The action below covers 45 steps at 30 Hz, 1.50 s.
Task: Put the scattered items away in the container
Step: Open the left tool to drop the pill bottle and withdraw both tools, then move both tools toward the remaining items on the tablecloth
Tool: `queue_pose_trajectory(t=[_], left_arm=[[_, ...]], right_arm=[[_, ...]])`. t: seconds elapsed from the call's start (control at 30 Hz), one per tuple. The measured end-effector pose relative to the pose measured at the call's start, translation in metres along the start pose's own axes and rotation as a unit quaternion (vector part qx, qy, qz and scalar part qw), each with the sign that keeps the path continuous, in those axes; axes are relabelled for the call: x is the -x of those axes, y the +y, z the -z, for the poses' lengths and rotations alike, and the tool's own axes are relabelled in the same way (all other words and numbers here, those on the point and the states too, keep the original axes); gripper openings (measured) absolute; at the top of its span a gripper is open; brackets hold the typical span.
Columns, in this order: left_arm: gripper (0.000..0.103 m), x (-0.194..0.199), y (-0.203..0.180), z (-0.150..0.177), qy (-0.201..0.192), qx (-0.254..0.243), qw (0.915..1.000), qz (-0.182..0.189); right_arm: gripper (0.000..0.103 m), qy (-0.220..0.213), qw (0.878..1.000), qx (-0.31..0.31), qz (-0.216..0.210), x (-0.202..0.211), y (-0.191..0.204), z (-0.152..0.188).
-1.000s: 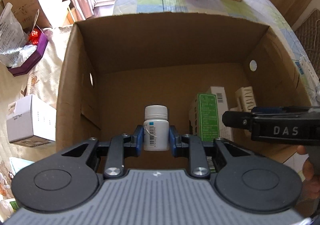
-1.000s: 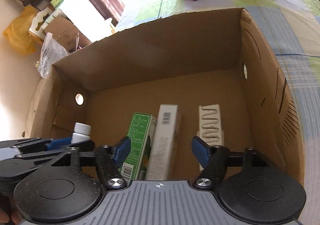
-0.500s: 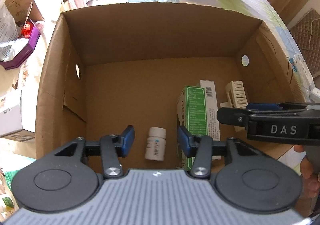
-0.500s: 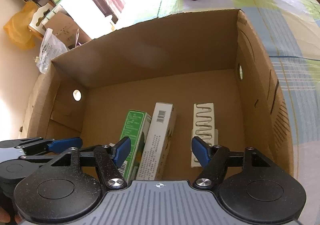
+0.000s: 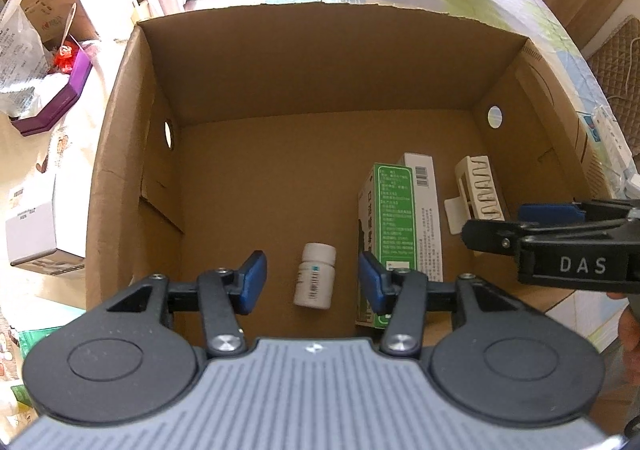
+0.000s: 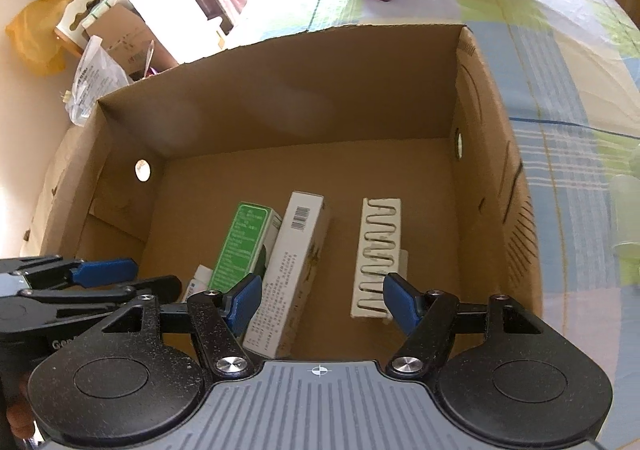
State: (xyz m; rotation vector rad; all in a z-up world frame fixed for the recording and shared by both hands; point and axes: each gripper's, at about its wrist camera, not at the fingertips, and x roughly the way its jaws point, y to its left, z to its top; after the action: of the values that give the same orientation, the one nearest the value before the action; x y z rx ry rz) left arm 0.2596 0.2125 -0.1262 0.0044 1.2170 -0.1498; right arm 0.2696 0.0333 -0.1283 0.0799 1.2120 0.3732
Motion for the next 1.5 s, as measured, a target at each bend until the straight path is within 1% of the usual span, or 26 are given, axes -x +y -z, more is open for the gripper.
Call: queue_pose_trajectory(t=[0.23,0.4,0.57,0.63,0.7,0.77,0.83,0.87,0.9,0.93,0.97,1.03,1.23,1.5], left_arm=[[0.045,0.010,-0.004,0.000,-0.010,-0.003,0.9999,-0.008],[0.045,0.020,-0.010,0.001,-0.018,-0.006,0.9997,-0.017],[0.050,0.031,-0.018,0.004,-0.026,-0.010,0.9993,-0.025],[0.053,0.035,-0.021,0.006,-0.029,-0.011,0.9991,-0.029],[0.053,0.040,-0.025,0.007,-0.031,-0.010,0.9989,-0.032],[0.058,0.045,-0.028,0.009,-0.034,-0.009,0.9987,-0.035],[0.067,0.051,-0.032,0.011,-0.040,-0.010,0.9982,-0.043],[0.069,0.054,-0.033,0.012,-0.043,-0.010,0.9979,-0.047],[0.073,0.057,-0.036,0.013,-0.046,-0.011,0.9976,-0.050],[0.076,0.060,-0.038,0.014,-0.048,-0.011,0.9974,-0.053],[0.076,0.063,-0.040,0.015,-0.050,-0.011,0.9972,-0.054],[0.081,0.068,-0.044,0.017,-0.053,-0.012,0.9968,-0.059],[0.090,0.085,-0.056,0.025,-0.066,-0.018,0.9948,-0.076],[0.091,0.106,-0.072,0.038,-0.076,-0.022,0.9941,-0.075]], right_arm=[[0.073,0.003,1.000,0.010,0.001,0.006,0.001,0.004],[0.073,-0.006,1.000,0.020,-0.005,0.018,0.003,0.007],[0.073,-0.024,0.999,0.033,-0.007,0.033,0.003,0.009],[0.073,-0.028,0.999,0.036,-0.009,0.039,0.002,0.011],[0.073,-0.031,0.999,0.040,-0.010,0.045,0.001,0.015],[0.074,-0.032,0.998,0.045,-0.011,0.049,0.001,0.018],[0.076,-0.036,0.998,0.048,-0.013,0.054,0.000,0.021],[0.088,-0.038,0.998,0.048,-0.014,0.057,-0.001,0.022],[0.095,-0.044,0.998,0.051,-0.015,0.060,-0.001,0.024],[0.095,-0.052,0.997,0.054,-0.015,0.064,-0.001,0.026],[0.095,-0.057,0.997,0.059,-0.015,0.068,0.000,0.027],[0.095,-0.059,0.996,0.064,-0.016,0.074,-0.001,0.030],[0.095,-0.067,0.995,0.070,-0.018,0.090,-0.006,0.037],[0.095,-0.075,0.994,0.080,-0.015,0.113,-0.012,0.048]])
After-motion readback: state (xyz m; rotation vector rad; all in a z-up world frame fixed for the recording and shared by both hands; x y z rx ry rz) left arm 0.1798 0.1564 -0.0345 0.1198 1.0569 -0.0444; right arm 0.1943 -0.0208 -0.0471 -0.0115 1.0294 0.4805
